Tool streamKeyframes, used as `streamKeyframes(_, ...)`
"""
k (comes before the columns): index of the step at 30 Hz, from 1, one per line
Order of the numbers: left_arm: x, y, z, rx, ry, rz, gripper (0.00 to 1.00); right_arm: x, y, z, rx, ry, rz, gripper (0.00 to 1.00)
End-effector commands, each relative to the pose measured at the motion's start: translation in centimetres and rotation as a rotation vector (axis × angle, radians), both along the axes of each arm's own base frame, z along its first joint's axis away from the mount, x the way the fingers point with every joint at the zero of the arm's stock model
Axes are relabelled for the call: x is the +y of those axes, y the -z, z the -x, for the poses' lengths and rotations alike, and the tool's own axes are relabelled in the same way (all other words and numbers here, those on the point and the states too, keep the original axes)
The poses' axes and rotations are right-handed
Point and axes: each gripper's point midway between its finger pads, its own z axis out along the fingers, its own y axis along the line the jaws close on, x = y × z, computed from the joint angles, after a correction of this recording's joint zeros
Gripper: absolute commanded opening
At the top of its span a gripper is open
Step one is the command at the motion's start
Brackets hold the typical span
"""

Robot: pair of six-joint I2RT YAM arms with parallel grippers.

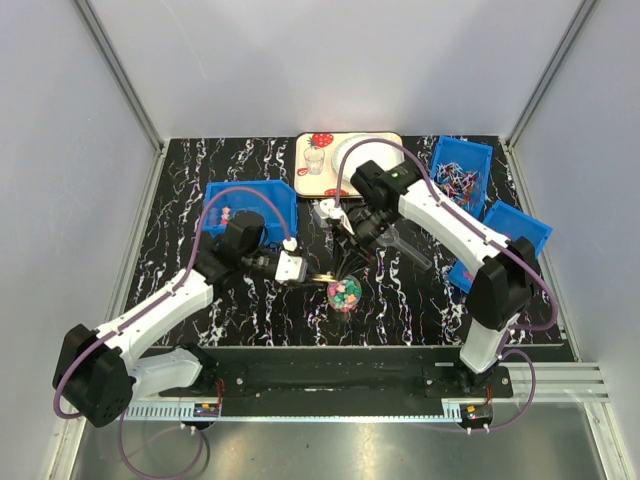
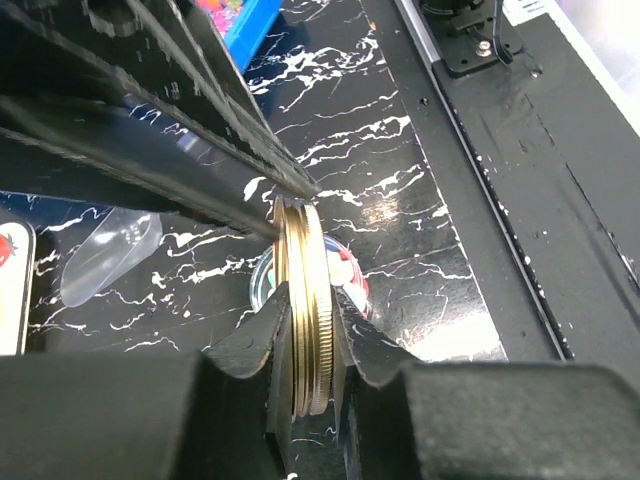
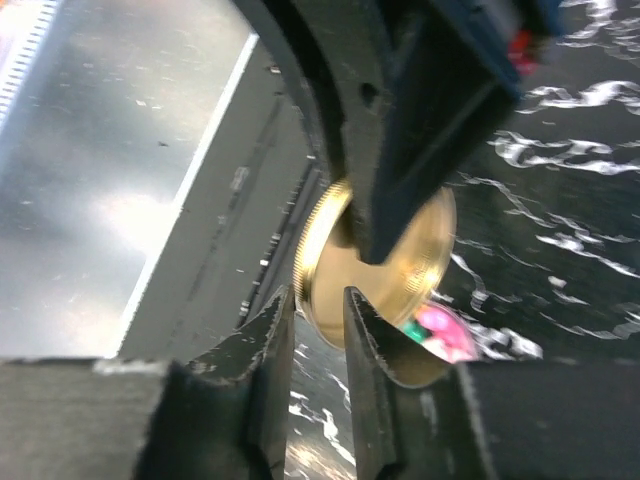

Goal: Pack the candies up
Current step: Pick up the bottle lid at the center of the board.

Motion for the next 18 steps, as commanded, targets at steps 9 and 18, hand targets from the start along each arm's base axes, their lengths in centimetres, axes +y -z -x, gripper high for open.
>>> streamKeyframes(9, -1.8, -4.1, -3.8, 0.149, -0.203, 0.066, 0.17, -5.9, -4.5, -3.8, -0.339, 0.379, 0.127, 0.57)
streamKeyframes(18, -2.0, -5.2, -9.0, 0.405, -0.460, 0.111, 0.13, -7.4, -7.6, -10.6, -0.707, 0.815, -0.067, 1.00)
